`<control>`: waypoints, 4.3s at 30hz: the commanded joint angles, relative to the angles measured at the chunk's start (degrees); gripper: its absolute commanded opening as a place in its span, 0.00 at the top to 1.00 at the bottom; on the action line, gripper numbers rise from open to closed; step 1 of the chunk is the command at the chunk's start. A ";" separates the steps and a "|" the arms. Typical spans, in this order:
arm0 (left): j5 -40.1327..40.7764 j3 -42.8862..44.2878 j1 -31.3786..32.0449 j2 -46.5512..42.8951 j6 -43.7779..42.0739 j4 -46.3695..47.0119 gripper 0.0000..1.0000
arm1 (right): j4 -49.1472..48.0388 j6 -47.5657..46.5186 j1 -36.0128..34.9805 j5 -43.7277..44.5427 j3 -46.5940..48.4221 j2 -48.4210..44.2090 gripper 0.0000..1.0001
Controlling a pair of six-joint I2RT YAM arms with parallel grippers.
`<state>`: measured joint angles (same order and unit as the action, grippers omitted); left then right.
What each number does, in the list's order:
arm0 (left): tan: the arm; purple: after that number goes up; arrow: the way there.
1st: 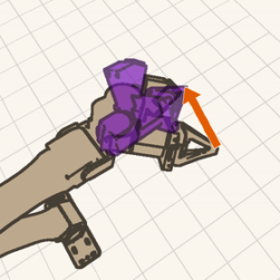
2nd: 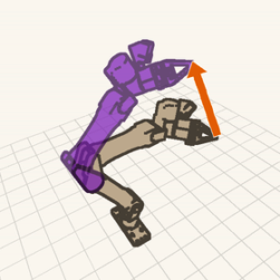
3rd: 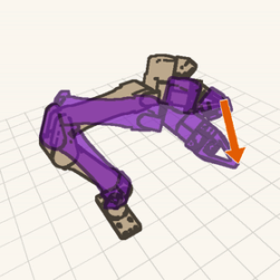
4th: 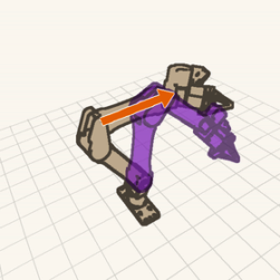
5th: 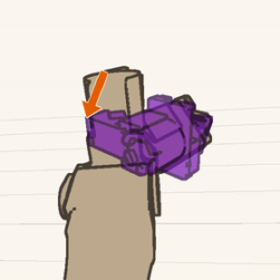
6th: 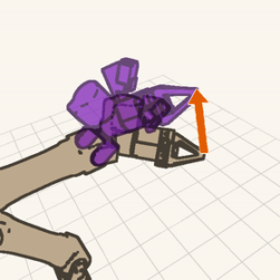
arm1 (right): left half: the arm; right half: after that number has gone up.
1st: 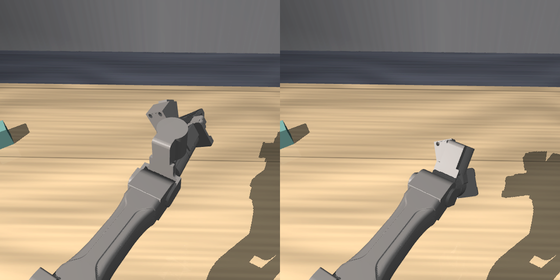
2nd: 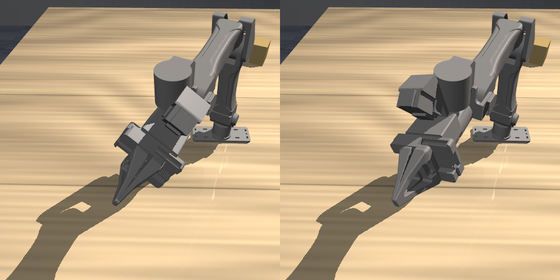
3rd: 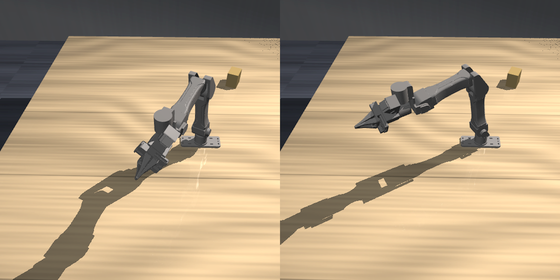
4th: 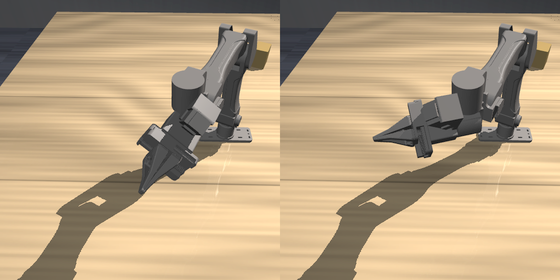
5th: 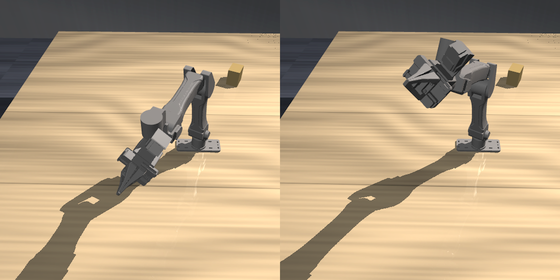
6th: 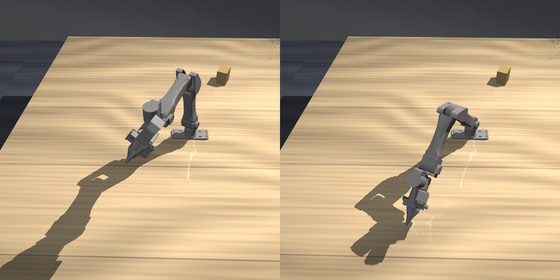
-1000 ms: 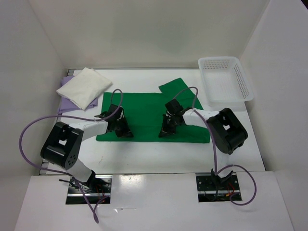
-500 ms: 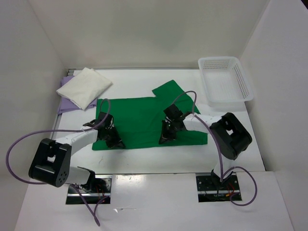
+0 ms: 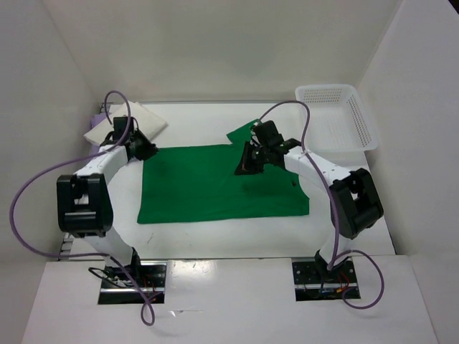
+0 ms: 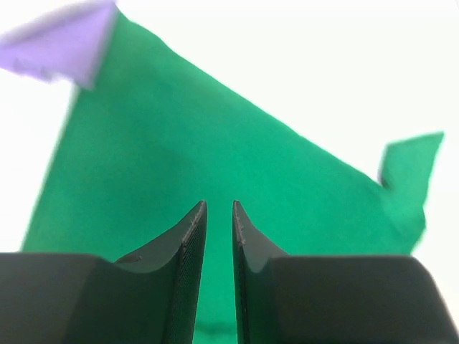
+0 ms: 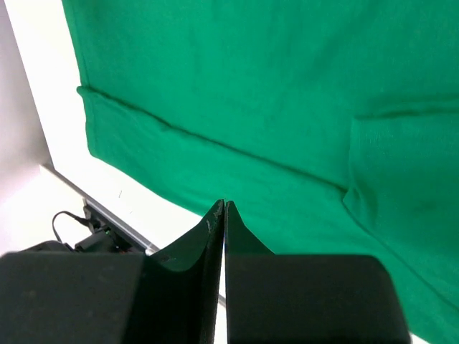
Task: Fold and stack the t-shirts
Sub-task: Grap the side of the flattened tshirt furthest away from the robot with both arms
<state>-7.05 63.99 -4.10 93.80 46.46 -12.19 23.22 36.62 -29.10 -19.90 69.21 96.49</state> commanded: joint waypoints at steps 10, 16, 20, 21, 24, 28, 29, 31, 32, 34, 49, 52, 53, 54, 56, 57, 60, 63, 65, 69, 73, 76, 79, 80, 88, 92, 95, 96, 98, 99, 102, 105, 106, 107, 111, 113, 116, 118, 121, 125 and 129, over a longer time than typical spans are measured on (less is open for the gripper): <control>9.43 15.47 -0.65 17.12 -4.53 2.52 0.66 | 1.56 -3.49 7.46 8.11 1.04 3.37 1.00; 5.82 12.92 -0.65 14.48 -3.47 5.51 0.65 | 0.42 0.37 10.73 13.13 -12.50 -2.00 1.00; 7.22 12.92 -0.65 13.87 -5.58 4.89 0.65 | -0.89 3.45 10.73 14.53 -16.73 -2.53 1.00; 8.01 13.53 -0.65 13.87 -6.11 4.89 0.65 | -0.90 3.46 10.73 15.41 -17.26 -1.75 1.00; 9.76 14.85 -0.65 14.48 -7.35 3.58 0.63 | 0.76 4.77 11.43 18.66 -18.49 -0.08 1.00; 12.40 15.38 -0.65 14.48 -8.49 3.57 0.61 | 3.84 4.78 13.54 20.78 -19.38 -1.64 1.00; 12.41 15.38 -0.65 14.48 -9.10 3.57 0.60 | 4.37 4.78 13.55 20.78 -19.38 -2.44 1.00; 13.20 15.38 -0.65 14.48 -9.10 3.05 0.60 | 5.07 4.78 14.07 21.30 -20.86 -4.54 1.00; 13.20 15.38 -0.65 15.00 -9.10 3.04 0.59 | 5.08 4.25 14.07 20.78 -20.87 -4.55 1.00; 13.72 15.38 -0.65 15.54 -9.10 3.04 0.59 | 5.08 3.72 14.07 20.25 -21.40 -5.26 1.00; 15.48 18.27 -0.65 22.73 -9.63 2.00 0.58 | 7.36 -0.49 14.60 13.23 -10.60 -12.02 0.73; 16.62 18.80 -0.12 23.88 -10.25 1.99 0.59 | 7.36 -1.03 14.60 11.29 -8.40 -11.50 0.73; 16.63 18.81 -0.12 23.89 -10.25 1.99 0.59 | 6.84 -1.03 14.60 10.42 -8.39 -11.50 0.73; 16.63 18.81 -0.12 24.41 -10.25 1.47 0.59 | 6.84 -1.03 14.60 9.80 -7.43 -10.89 0.73; 17.24 19.50 -0.12 24.94 -9.63 1.46 0.59 | 6.31 -1.03 14.60 7.95 -6.63 -10.27 0.73; 17.24 19.51 -0.12 24.94 -9.63 1.46 0.59 | 5.79 -1.03 14.60 7.95 -6.02 -9.74 0.73; 16.54 20.82 0.40 26.34 -9.63 -0.11 0.64 | 5.78 -1.55 14.60 7.85 -4.36 -9.04 0.73; 16.01 20.13 0.41 26.35 -9.63 -0.12 0.66 | 4.64 -2.08 14.60 8.38 -1.72 -6.24 0.73; 16.01 19.60 0.41 26.35 -9.63 -0.12 0.68 | 3.94 -2.60 14.60 8.39 0.39 -4.13 0.70; 16.01 19.60 0.41 25.82 -9.63 -0.12 0.69 | 0.61 -3.13 15.38 11.90 7.33 2.20 0.64; 16.01 19.60 0.41 25.29 -9.63 -0.12 0.76 | -2.74 -3.13 16.71 13.65 14.01 10.18 0.55; 15.40 19.60 0.41 25.29 -9.63 -0.64 0.86 | -2.74 -4.37 17.41 18.31 21.74 15.38 0.50; 15.40 19.60 0.41 25.29 -9.02 -1.26 0.94 | -1.79 -6.65 17.94 22.09 30.79 23.37 0.46; 14.70 20.12 0.41 25.29 -9.02 -1.26 0.97 | -1.08 -6.65 17.94 23.49 34.90 27.14 0.45; 12.24 19.60 0.41 23.62 -7.96 -0.73 1.00 | 11.56 -12.53 18.47 27.11 72.81 51.84 0.45; 11.18 19.07 0.93 23.01 -7.96 -0.21 1.00 | 22.55 -13.07 18.47 27.02 94.78 66.26 0.45; 10.65 18.46 0.93 23.01 -7.35 -0.21 1.00 | 19.32 -13.07 18.47 26.32 90.31 65.32 0.45; 10.04 18.46 0.93 23.01 -6.82 -0.21 1.00 | 19.32 -13.07 17.95 27.19 91.27 65.32 0.45; 10.04 18.46 0.93 23.01 -6.82 -0.21 1.00 | 19.32 -13.59 17.94 25.80 91.28 65.85 0.48; 10.04 18.46 0.93 23.01 -6.82 -0.21 1.00 | 19.32 -13.59 17.94 25.27 91.28 65.85 0.50; 10.04 18.46 0.93 23.01 -6.82 -0.21 1.00 | 19.32 -13.07 17.94 23.95 91.28 66.46 0.55; 10.04 18.98 0.93 23.01 -6.82 -0.21 1.00 | 20.45 -13.07 17.41 23.94 90.66 66.46 0.58; 10.04 18.98 0.93 23.01 -6.82 0.31 1.00 | 20.98 -13.07 16.72 23.94 90.66 66.46 0.58; 10.04 18.98 0.93 23.01 -6.82 0.32 1.00 | 20.99 -13.07 16.71 23.94 90.66 66.46 0.58; 10.04 18.98 0.93 23.01 -6.82 0.32 1.00 | 20.99 -13.07 16.71 23.94 90.14 65.93 0.63; 10.04 18.98 0.93 23.01 -6.82 0.32 1.00 | 20.99 -13.07 16.71 23.94 89.61 65.41 0.64; 10.04 18.46 0.93 23.01 -6.82 0.32 1.00 | 20.99 -12.54 16.19 22.80 88.99 64.89 0.67; 10.04 18.46 0.93 22.48 -6.82 0.32 1.00 | 20.99 -12.54 16.18 22.80 88.38 64.88 0.69; 10.04 18.46 0.93 22.48 -6.82 0.32 1.00 | 21.51 -12.54 16.18 23.50 88.38 64.36 0.87; 10.04 18.46 0.93 21.95 -6.82 0.32 1.00 | 21.51 -12.02 16.70 22.45 91.10 62.95 1.00; 10.04 17.93 0.93 20.72 -7.35 0.32 1.00 | 22.04 -12.01 17.23 21.31 89.53 57.69 1.00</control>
<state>3.46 82.37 -3.33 118.24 39.27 -13.26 43.44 24.58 -12.01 2.87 158.12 161.84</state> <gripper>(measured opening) 0.003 0.002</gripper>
